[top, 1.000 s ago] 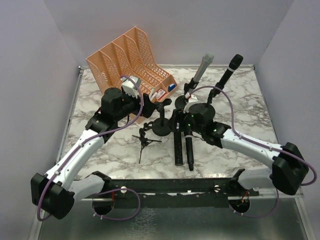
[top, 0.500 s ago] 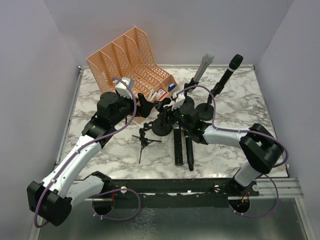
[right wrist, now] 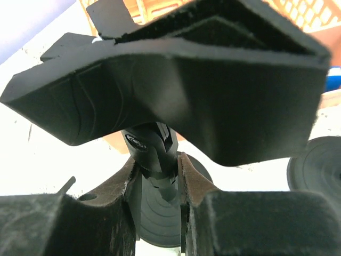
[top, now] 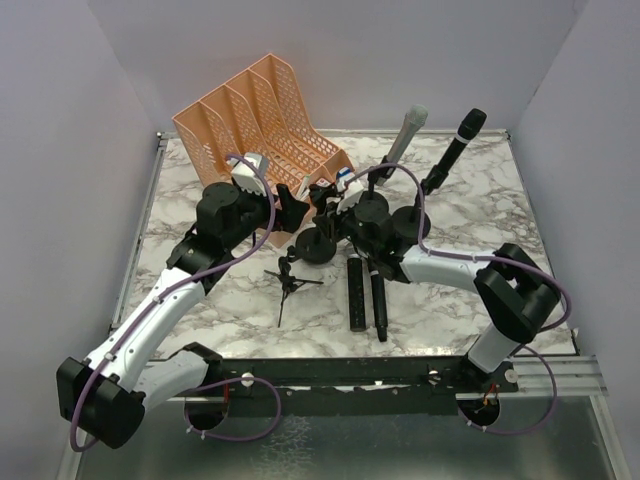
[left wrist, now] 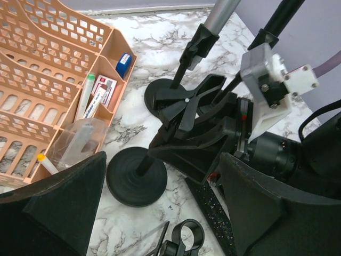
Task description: Attach the microphones to the stand
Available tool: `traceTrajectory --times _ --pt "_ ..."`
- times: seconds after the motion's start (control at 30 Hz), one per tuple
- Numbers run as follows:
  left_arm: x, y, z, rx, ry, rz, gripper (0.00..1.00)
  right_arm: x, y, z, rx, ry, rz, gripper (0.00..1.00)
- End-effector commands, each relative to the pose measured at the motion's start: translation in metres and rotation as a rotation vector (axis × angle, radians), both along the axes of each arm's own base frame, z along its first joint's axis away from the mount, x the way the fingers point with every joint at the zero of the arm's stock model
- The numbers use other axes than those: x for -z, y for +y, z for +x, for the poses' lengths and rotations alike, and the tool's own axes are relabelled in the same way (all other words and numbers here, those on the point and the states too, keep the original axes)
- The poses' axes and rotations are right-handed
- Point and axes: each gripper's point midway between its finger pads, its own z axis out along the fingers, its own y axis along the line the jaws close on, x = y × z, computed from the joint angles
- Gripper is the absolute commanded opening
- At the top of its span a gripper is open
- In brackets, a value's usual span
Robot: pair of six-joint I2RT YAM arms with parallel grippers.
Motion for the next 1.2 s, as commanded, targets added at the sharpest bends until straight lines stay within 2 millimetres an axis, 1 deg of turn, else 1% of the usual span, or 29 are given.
traceTrajectory --times 0.0,0.17,0.23,0.33,0.37,0.47,0.57,0.67,0.73,0.83,0.93,1.03,1.17 --pt "-0.010 0.002 0.007 -0.028 -0.029 -0.011 0.86 -0.088 -0.003 0.011 0.055 -0.151 0.090 0.07" --pt "-0.009 -0.002 0.007 -0.009 -0.042 -0.024 0.86 -0.124 -0.022 0.010 0.095 -0.135 0.116 0.05" --pt "-0.007 -0.006 0.005 0.015 -0.042 -0.030 0.86 -0.140 -0.028 0.007 0.085 -0.129 0.133 0.05" --pt "-0.014 -0.020 0.000 0.107 -0.076 -0.054 0.86 -0.165 -0.036 0.001 0.051 -0.115 0.150 0.04" --pt "-0.019 -0.027 -0.002 0.151 -0.096 -0.065 0.87 -0.173 -0.039 -0.003 0.036 -0.107 0.154 0.04" --pt "-0.030 -0.044 -0.008 0.267 -0.137 -0.073 0.87 -0.196 -0.043 -0.019 -0.034 -0.082 0.172 0.04" --pt "-0.039 -0.054 -0.010 0.344 -0.174 -0.068 0.87 -0.219 -0.047 -0.039 -0.102 -0.059 0.190 0.04" --pt "-0.049 -0.066 -0.015 0.418 -0.212 -0.132 0.87 -0.234 -0.045 -0.063 -0.199 -0.034 0.202 0.04" --pt "-0.052 -0.074 -0.021 0.482 -0.210 -0.162 0.86 -0.236 -0.041 -0.077 -0.265 -0.007 0.203 0.03" --pt "-0.051 -0.084 -0.028 0.568 -0.181 -0.176 0.78 -0.238 -0.038 -0.090 -0.327 0.017 0.208 0.03" --pt "-0.051 -0.089 -0.041 0.659 -0.175 -0.177 0.67 -0.241 -0.037 -0.098 -0.361 0.021 0.218 0.03" --pt "-0.050 -0.092 -0.055 0.733 -0.185 -0.171 0.49 -0.244 -0.035 -0.101 -0.380 0.022 0.231 0.03" --pt "-0.050 -0.095 -0.065 0.789 -0.186 -0.171 0.33 -0.249 -0.031 -0.105 -0.410 0.015 0.256 0.03"
